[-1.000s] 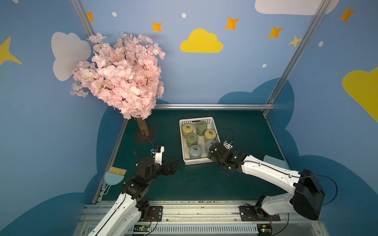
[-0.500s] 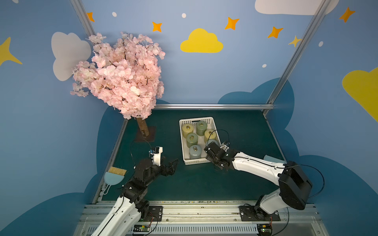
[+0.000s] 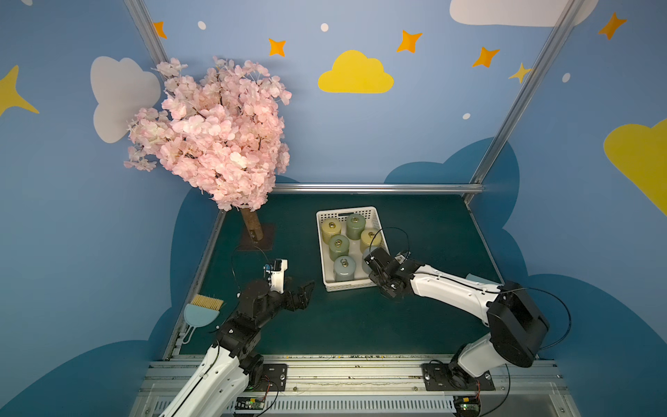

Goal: Take the tea canister out of the basket
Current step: Adjust the basket at the center of the board.

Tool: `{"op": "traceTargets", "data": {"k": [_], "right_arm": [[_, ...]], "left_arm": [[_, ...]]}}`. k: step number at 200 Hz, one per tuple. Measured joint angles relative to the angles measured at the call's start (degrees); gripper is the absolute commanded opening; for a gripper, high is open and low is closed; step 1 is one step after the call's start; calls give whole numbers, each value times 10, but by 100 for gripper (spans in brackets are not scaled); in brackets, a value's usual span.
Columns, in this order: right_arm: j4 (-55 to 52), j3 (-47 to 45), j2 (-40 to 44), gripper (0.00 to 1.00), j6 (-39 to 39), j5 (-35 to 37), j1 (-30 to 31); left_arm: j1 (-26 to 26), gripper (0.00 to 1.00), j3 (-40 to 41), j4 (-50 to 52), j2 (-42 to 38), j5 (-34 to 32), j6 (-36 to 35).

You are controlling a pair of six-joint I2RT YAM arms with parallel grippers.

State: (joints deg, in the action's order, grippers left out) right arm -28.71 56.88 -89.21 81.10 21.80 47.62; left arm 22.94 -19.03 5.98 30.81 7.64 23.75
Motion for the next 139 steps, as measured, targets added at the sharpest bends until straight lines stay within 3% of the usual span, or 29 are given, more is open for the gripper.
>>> {"op": "traceTargets", "data": {"k": [23, 72, 139], "right_arm": [[22, -5, 5, 16, 24, -2, -23], [58, -25, 15, 16, -5, -30, -61], [75, -30, 21, 10, -119, -108, -136]], "left_arm": [[0, 100, 0, 0, 4, 0, 0], [0, 100, 0, 0, 18, 4, 3], [7, 100, -37, -2, 85, 11, 10]]}}
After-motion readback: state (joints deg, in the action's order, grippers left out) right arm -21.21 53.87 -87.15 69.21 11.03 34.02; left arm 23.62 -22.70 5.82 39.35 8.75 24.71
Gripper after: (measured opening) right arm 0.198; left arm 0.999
